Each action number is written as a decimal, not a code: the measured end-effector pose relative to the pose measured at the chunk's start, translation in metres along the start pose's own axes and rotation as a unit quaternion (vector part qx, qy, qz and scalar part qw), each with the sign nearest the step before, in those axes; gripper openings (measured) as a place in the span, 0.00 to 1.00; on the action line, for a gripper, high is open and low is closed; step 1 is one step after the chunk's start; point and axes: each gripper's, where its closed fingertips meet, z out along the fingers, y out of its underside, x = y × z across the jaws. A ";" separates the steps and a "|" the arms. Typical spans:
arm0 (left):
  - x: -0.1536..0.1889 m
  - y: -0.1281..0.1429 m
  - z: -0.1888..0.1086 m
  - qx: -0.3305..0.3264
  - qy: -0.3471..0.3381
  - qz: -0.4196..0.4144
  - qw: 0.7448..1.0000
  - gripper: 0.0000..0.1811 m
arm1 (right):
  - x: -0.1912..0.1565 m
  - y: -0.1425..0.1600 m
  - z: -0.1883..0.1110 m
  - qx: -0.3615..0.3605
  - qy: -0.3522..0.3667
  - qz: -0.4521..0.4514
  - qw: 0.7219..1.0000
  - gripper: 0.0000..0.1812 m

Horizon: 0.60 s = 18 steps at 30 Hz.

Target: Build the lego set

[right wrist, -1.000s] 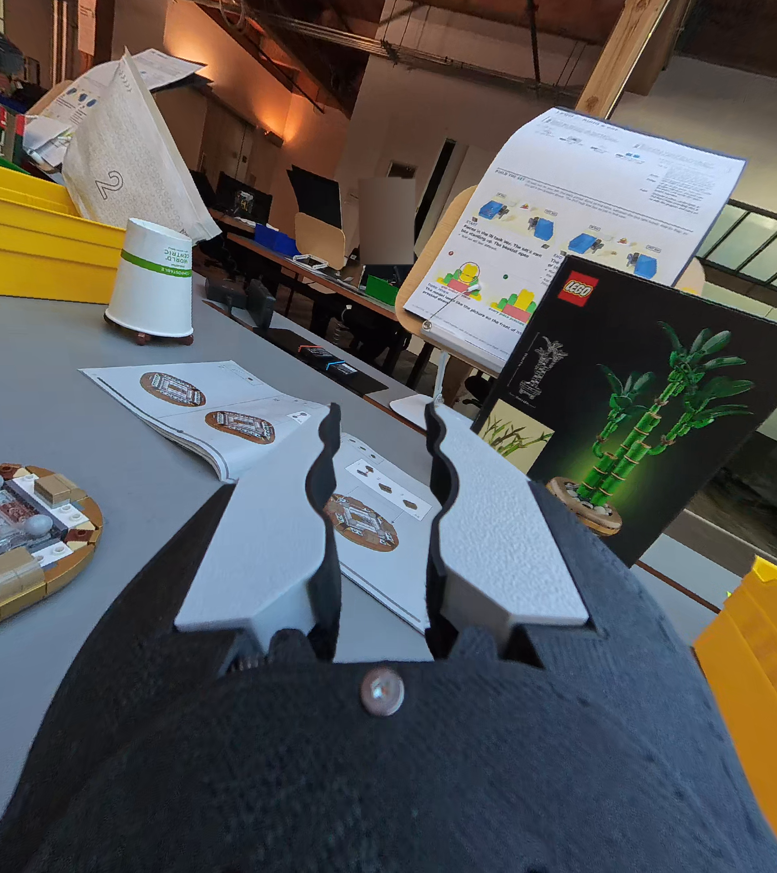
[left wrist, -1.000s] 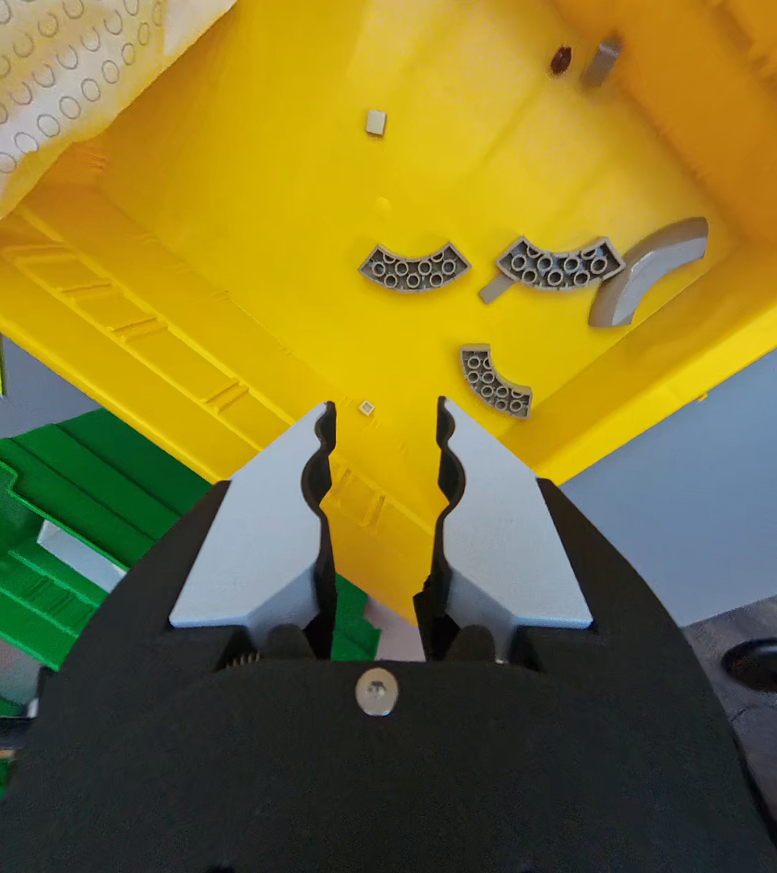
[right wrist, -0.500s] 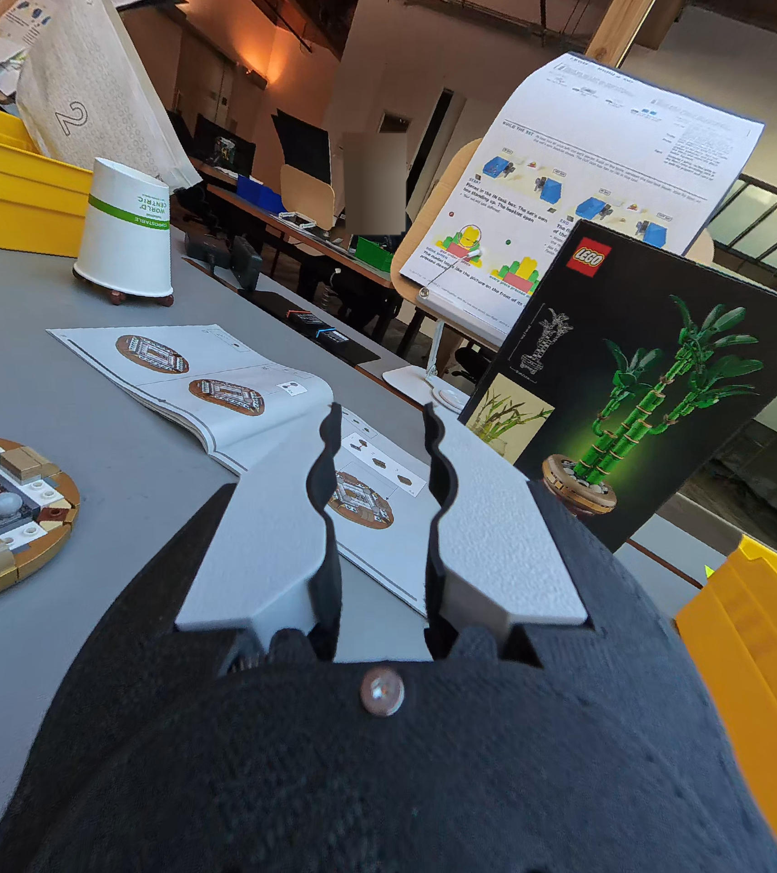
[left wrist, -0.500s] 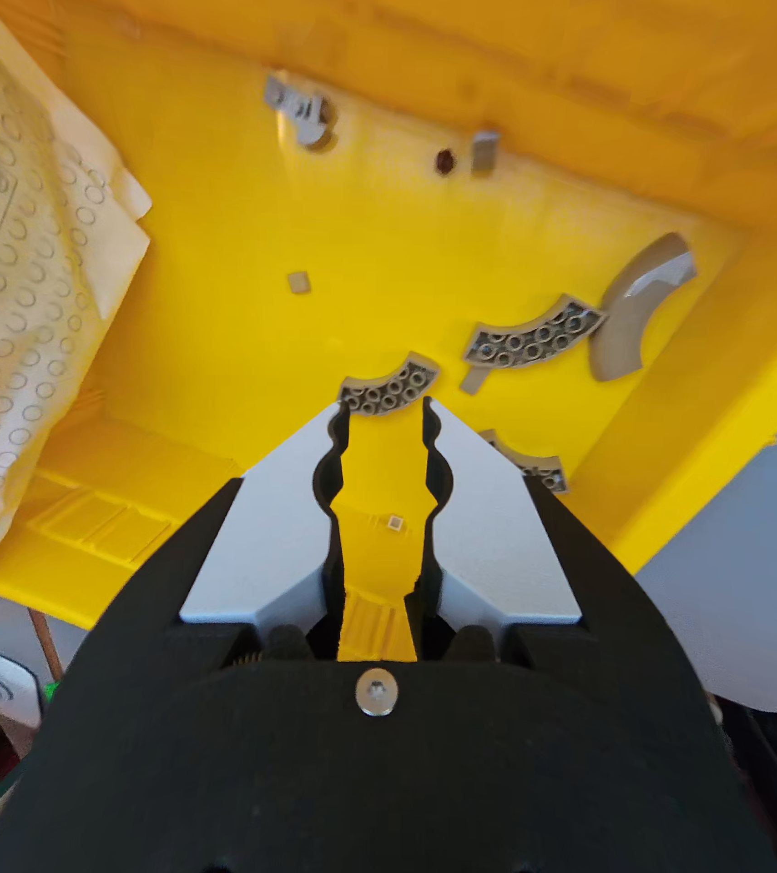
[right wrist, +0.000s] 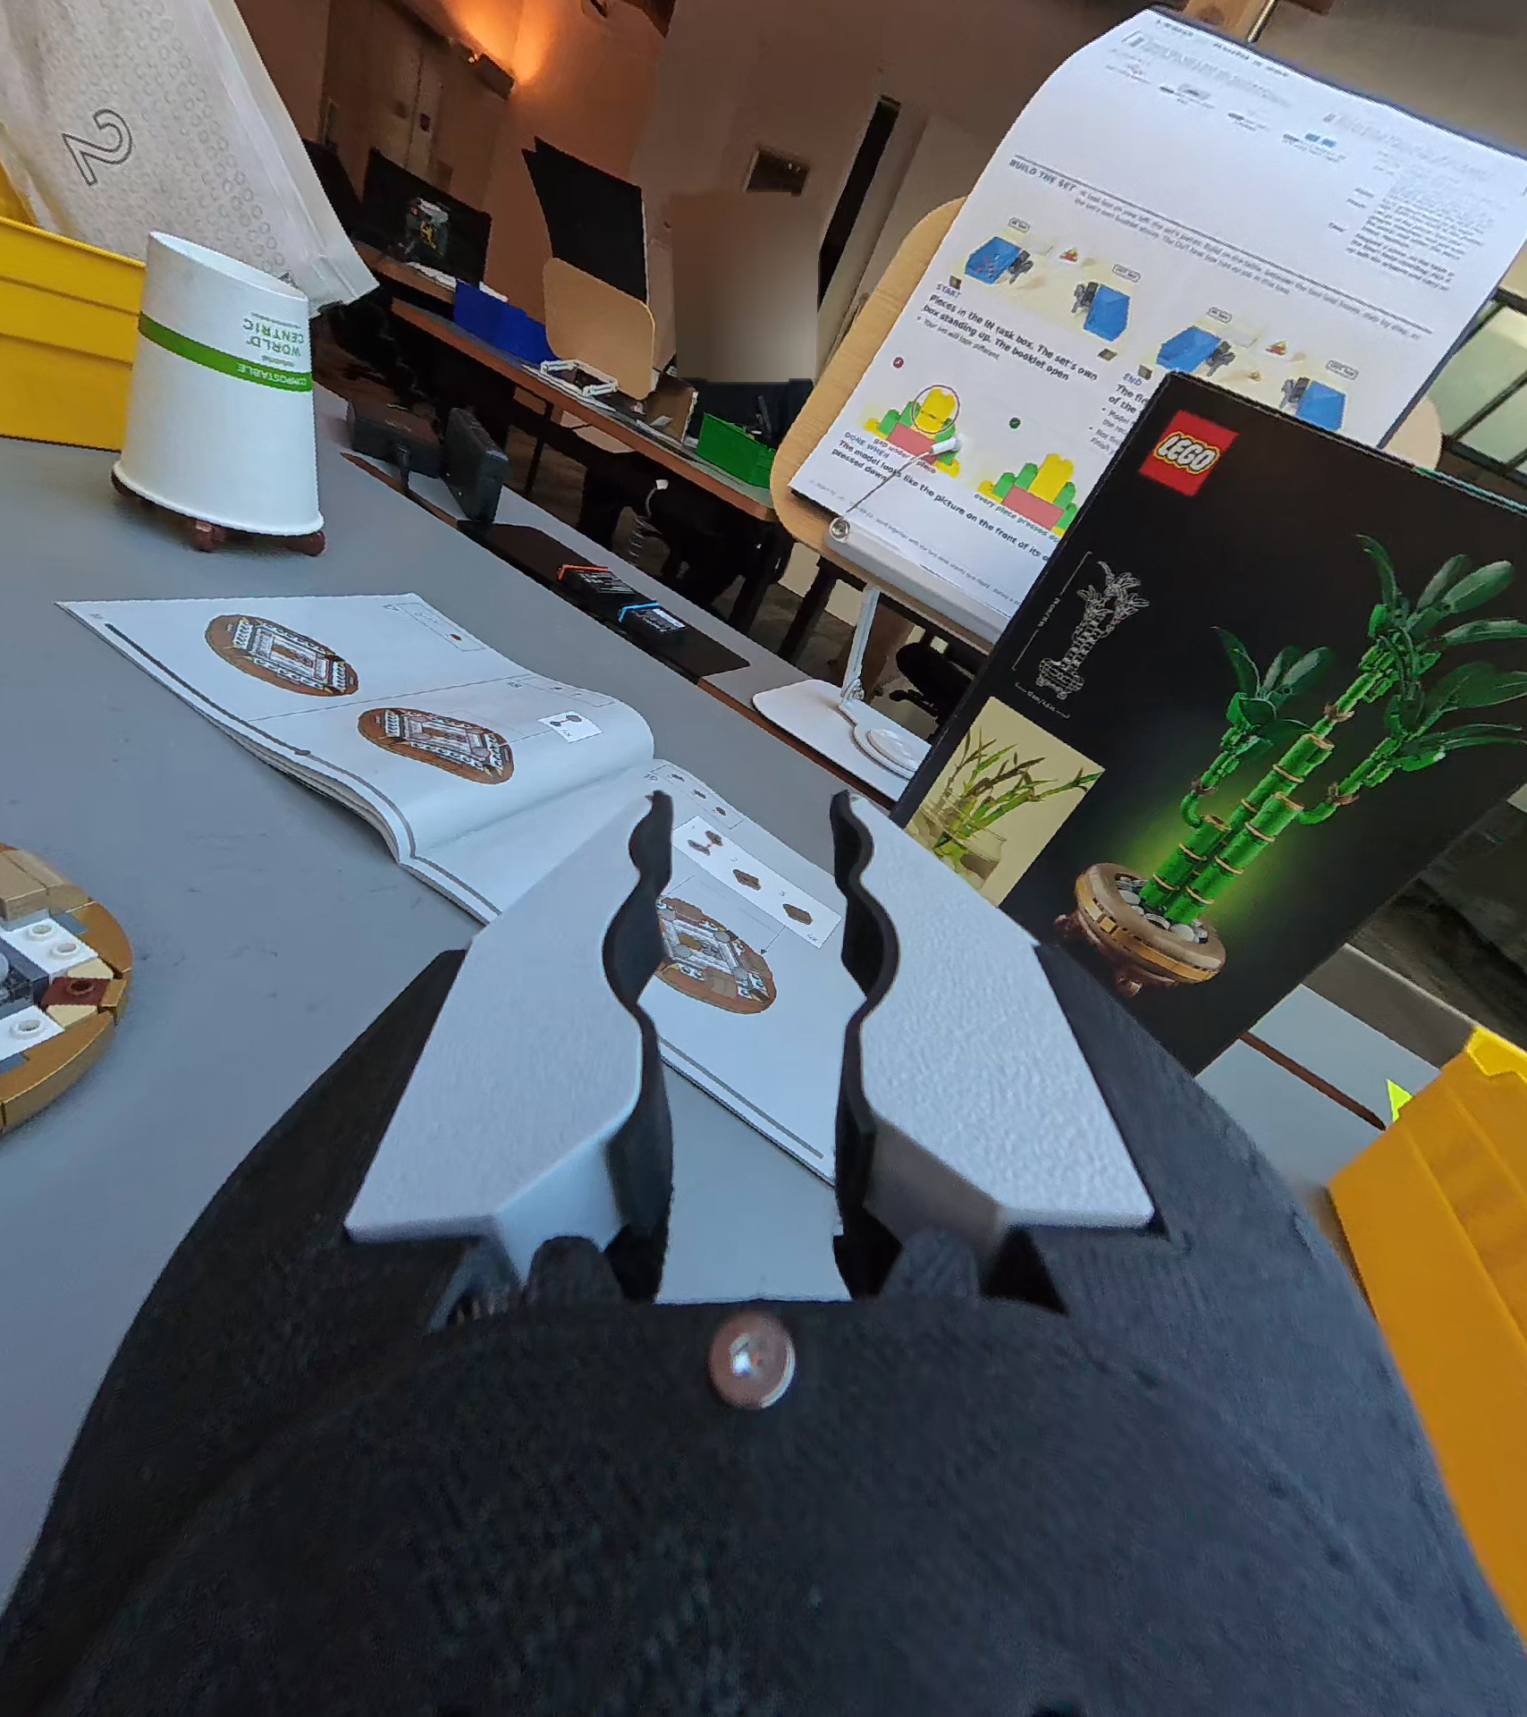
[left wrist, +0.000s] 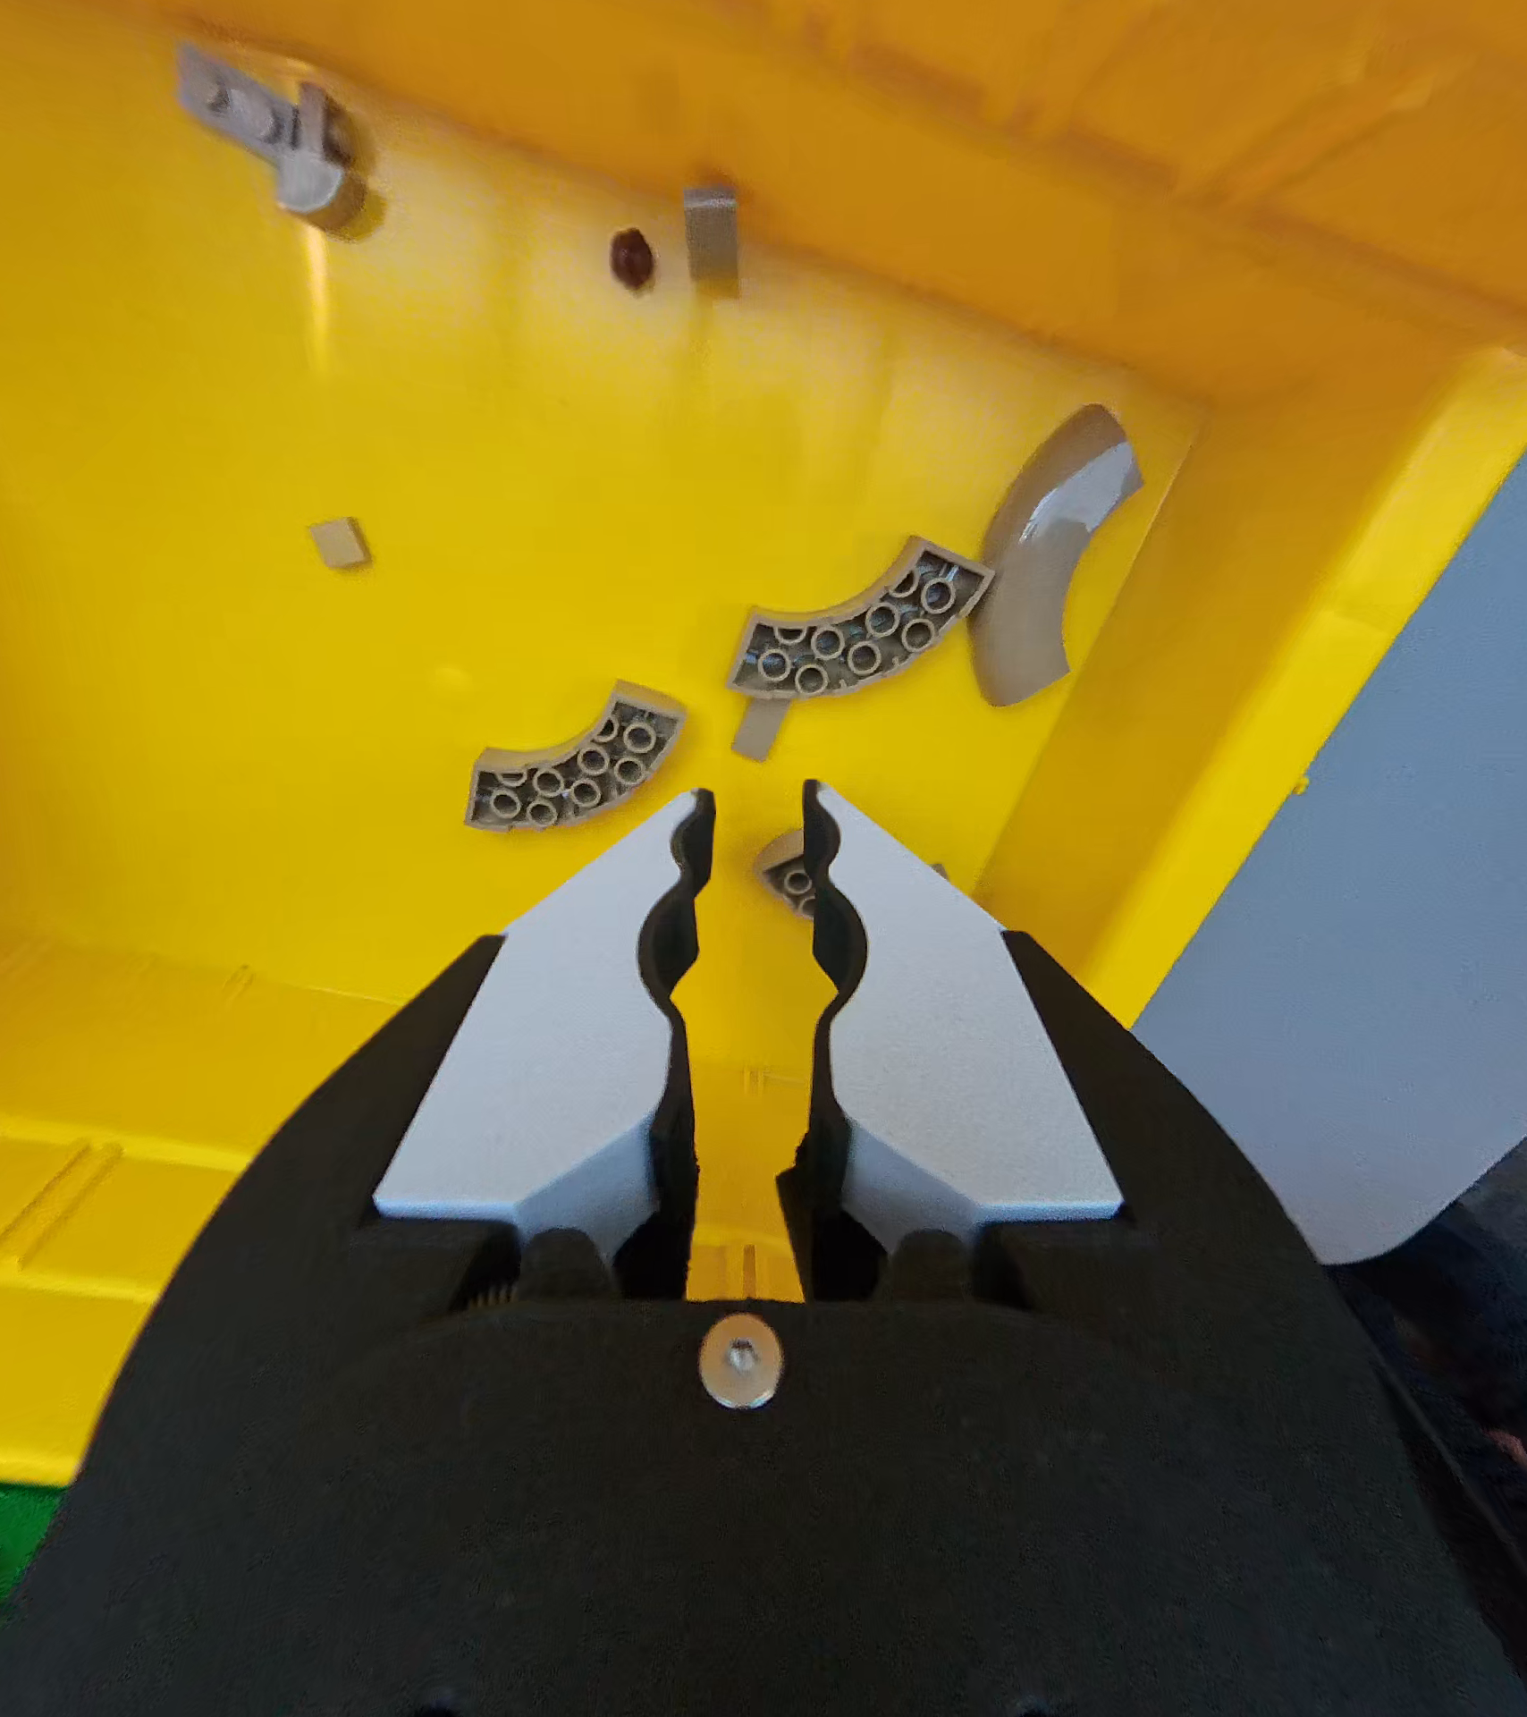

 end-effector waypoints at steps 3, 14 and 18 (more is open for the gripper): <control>0.002 -0.001 0.007 -0.010 0.001 0.007 1.000 0.11 | 0.004 0.001 -0.001 0.000 0.005 0.012 1.000 0.19; -0.002 -0.009 0.013 -0.006 -0.023 0.006 1.000 0.10 | 0.010 -0.002 -0.004 0.013 0.011 0.033 0.999 0.19; 0.003 -0.008 0.014 -0.011 -0.018 0.001 1.000 0.05 | 0.013 -0.003 -0.006 0.020 0.012 0.041 0.999 0.18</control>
